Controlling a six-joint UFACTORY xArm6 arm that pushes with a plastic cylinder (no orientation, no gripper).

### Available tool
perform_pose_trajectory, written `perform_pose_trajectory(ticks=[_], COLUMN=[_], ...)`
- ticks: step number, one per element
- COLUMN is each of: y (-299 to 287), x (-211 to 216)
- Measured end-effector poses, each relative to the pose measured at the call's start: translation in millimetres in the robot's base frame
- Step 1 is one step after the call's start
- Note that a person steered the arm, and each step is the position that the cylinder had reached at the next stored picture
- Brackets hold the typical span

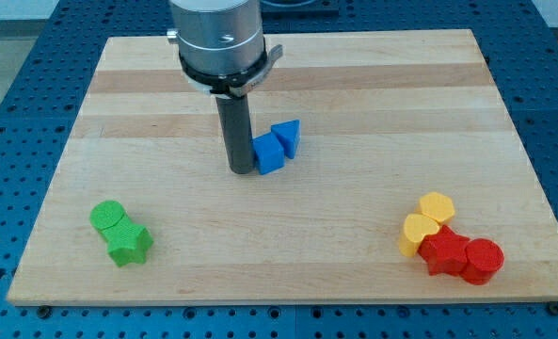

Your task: Push the yellow hexagon left and up a bit

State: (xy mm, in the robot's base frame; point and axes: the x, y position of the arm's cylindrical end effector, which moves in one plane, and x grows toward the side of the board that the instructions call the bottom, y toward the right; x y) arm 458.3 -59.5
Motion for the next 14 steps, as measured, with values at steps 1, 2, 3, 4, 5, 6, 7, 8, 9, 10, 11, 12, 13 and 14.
perform_pose_trajectory(ticks=[1,2,3,4,5,6,7,8,9,10,11,12,13,14], y=[19.2,30.2,30.2,29.3,26.0,38.5,78.3,122.4,181.8,244.7,254.6,270.7,273.5,267.4], x=[0.0,0.0,0.0,-0.1,29.2,55.7,50.7,35.4,30.0,30.0,31.3,68.6,90.9,92.9])
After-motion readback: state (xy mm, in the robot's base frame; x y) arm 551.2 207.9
